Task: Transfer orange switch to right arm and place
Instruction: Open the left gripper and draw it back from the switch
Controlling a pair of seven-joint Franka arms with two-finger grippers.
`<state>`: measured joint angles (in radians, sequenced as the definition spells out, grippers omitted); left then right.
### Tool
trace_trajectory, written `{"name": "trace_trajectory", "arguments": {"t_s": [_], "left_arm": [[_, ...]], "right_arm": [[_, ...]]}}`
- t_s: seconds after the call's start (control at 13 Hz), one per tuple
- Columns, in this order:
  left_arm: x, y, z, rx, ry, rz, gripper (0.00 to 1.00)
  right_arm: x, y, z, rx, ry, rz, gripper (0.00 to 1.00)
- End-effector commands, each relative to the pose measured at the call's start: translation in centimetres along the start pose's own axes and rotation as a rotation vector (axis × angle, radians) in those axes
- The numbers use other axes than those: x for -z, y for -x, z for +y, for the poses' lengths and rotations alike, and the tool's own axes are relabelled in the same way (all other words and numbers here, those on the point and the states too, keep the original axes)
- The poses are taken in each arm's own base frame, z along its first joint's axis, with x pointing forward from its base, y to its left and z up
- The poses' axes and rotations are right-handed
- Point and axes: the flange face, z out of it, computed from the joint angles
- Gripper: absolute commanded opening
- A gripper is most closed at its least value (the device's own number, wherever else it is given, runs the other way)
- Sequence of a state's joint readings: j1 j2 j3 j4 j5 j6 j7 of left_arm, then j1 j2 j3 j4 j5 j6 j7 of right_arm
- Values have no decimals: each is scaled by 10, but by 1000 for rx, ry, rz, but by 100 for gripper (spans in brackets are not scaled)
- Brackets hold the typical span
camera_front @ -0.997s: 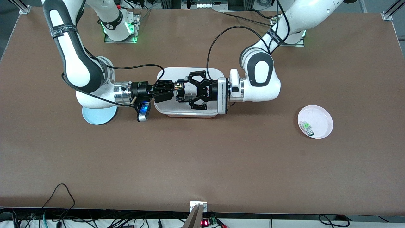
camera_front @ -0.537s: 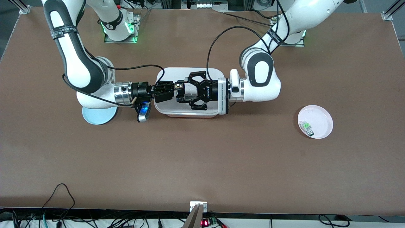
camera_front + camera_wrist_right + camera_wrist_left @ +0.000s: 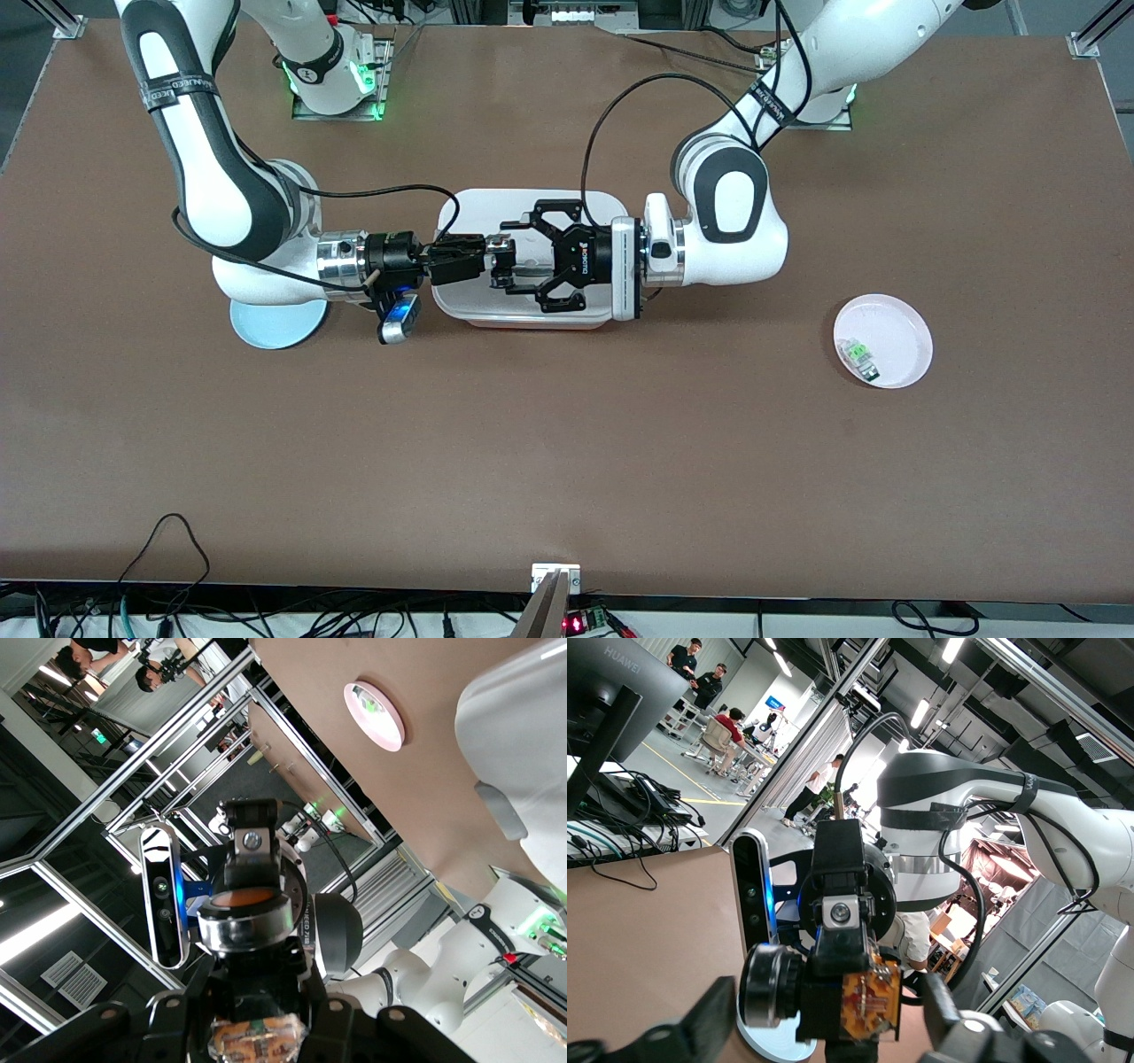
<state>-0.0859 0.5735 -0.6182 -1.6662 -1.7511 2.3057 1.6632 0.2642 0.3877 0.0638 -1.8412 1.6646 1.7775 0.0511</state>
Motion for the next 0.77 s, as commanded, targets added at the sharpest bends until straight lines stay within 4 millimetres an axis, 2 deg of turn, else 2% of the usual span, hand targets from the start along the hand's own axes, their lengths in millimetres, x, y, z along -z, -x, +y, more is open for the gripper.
{"name": "trace_trajectory", "arguments": {"t_s": [0.0,0.31,0.46,0.69], "left_arm": [[3,-5,3,-4,1,24,100],[31,-23,-2,-9,14,53,100],[51,-25,-11,-16,42,47,100],[89,-41,-22,-25,104,-63,100]], "right_arm": [[1,-2,-2,13,-14,1,17],[12,4,-11,67,29,16,16],[23,6,-17,89,56,28,16],[26,12,-21,120,117,36,15]]}}
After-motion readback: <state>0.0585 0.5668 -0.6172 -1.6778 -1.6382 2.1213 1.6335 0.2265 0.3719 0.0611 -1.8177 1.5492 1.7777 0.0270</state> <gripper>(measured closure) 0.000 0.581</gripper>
